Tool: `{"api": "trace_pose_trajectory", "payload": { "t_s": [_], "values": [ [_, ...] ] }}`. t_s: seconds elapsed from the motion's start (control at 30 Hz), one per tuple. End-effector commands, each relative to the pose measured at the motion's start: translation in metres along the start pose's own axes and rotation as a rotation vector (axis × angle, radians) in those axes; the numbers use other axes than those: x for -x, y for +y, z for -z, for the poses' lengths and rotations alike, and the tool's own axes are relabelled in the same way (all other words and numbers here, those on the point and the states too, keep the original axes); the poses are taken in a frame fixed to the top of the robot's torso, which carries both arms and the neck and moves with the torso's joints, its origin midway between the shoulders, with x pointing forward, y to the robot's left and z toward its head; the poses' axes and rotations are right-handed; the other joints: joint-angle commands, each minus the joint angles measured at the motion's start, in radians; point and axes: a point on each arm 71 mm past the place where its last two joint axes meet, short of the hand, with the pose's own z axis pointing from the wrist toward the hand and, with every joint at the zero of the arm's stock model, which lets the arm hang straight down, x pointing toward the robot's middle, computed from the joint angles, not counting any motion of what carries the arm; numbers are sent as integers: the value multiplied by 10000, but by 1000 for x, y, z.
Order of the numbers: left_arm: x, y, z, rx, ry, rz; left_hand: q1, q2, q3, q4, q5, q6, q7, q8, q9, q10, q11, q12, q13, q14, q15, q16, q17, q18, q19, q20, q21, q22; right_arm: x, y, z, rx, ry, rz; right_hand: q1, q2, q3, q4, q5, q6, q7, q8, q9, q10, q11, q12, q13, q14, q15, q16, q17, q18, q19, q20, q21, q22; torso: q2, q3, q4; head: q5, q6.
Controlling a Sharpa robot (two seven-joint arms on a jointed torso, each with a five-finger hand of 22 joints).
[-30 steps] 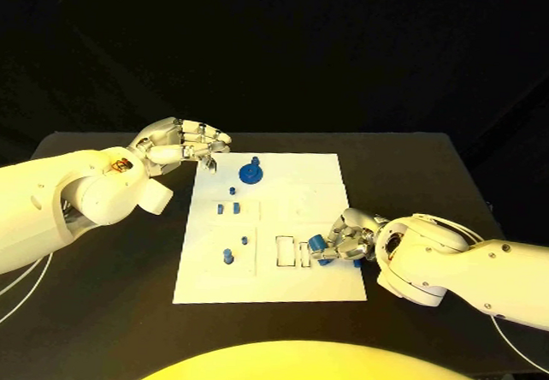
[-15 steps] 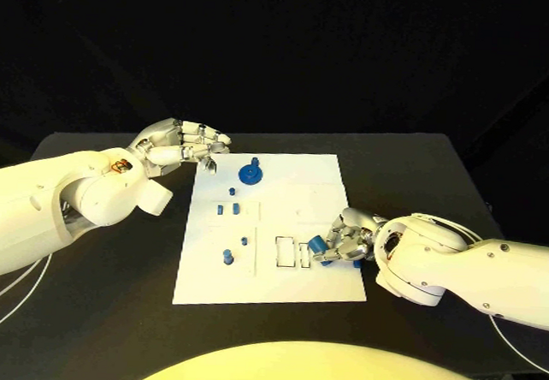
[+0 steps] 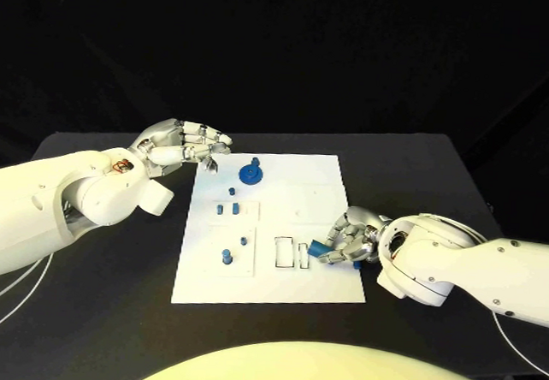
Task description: Assemble the parts on the task board
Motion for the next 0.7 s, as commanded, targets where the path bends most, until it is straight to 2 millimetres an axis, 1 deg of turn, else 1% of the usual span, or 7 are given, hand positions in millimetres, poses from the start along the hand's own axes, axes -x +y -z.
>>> {"api": "trace_pose_trajectory", "payload": {
  "t_s": [0.03, 0.13, 0.27, 0.33, 0.43, 0.5, 0.7],
  "values": [
    [-2, -1, -1, -51, 174, 88, -18, 87, -5, 43, 44, -68, -23, 11, -1, -85, 12, 54, 10, -68, 27, 18, 15, 146, 36, 44, -37, -10, 2, 8, 3, 262, 241, -927, -145, 105, 21, 42, 21, 116, -68, 44, 54, 678, -18, 5, 2021, 963, -96, 20, 2243, -47, 139, -102, -29, 1358, -2, 0, 2, -1, 5],
    [-2, -1, -1, -46, 171, 86, -18, 87, -5, 43, 44, -68, -23, 11, -1, -85, 12, 54, 10, -68, 27, 18, 15, 146, 36, 44, -37, -10, 8, 15, 7, 444, 271, -1125, -182, 90, 30, 69, 17, 124, -68, 37, 46, 681, -19, 6, 2024, 962, -98, 19, 2239, -47, 139, -105, -31, 1358, -1, -6, -5, -13, 8],
    [-3, -1, -1, -49, 189, 90, -18, 87, -5, 43, 44, -68, -23, 11, -1, -85, 12, 54, 10, -68, 27, 18, 15, 146, 36, 44, -37, -10, 10, 21, 10, 596, 372, -1193, -316, 73, 54, 130, 11, 146, -67, 19, 28, 686, -19, 9, 2032, 962, -101, 20, 2242, -47, 140, -111, -36, 1361, -1, -8, -6, -22, 20],
    [-3, -1, -1, -50, 198, 93, -18, 87, -5, 43, 44, -68, -23, 11, -1, -85, 12, 54, 10, -68, 27, 18, 15, 146, 36, 44, -37, -10, 10, 23, 10, 642, 495, -1192, -370, 80, 68, 140, 11, 159, -69, 15, 23, 694, -20, 18, 2044, 965, -102, 24, 2255, -52, 147, -112, -15, 1373, 0, -10, -4, -21, 19],
    [-3, -1, -2, -50, 201, 93, -18, 87, -5, 43, 44, -68, -23, 11, -1, -85, 12, 54, 10, -68, 27, 18, 15, 146, 36, 44, -37, -10, 8, 26, 9, 677, 698, -1131, -523, 113, 107, 151, 11, 179, -71, -1, 7, 707, -23, 31, 2062, 965, -104, 24, 2255, -52, 149, -116, -18, 1377, 4, -1, 3, -5, 15],
    [-3, -1, -2, -50, 200, 93, -18, 87, -5, 43, 44, -68, -23, 11, -1, -85, 12, 54, 10, -68, 27, 18, 15, 146, 36, 44, -37, -10, 7, 27, 8, 687, 805, -1080, -602, 119, 122, 152, 9, 184, -71, -10, 0, 704, -23, 25, 2057, 966, -104, 24, 2259, -50, 146, -117, -30, 1374, 2, -1, 6, -3, 17],
    [-3, -1, -2, -54, 196, 92, -18, 87, -5, 43, 44, -68, -23, 11, -1, -85, 12, 54, 10, -68, 27, 18, 15, 146, 36, 44, -37, -10, 2, 35, 3, 824, 945, -880, -1101, 195, 187, 155, 5, 233, -77, -29, -18, 700, -25, 9, 2051, 965, -104, 22, 2251, -51, 151, -117, -36, 1388, 0, -2, -5, 12, 26]
  ]
}}
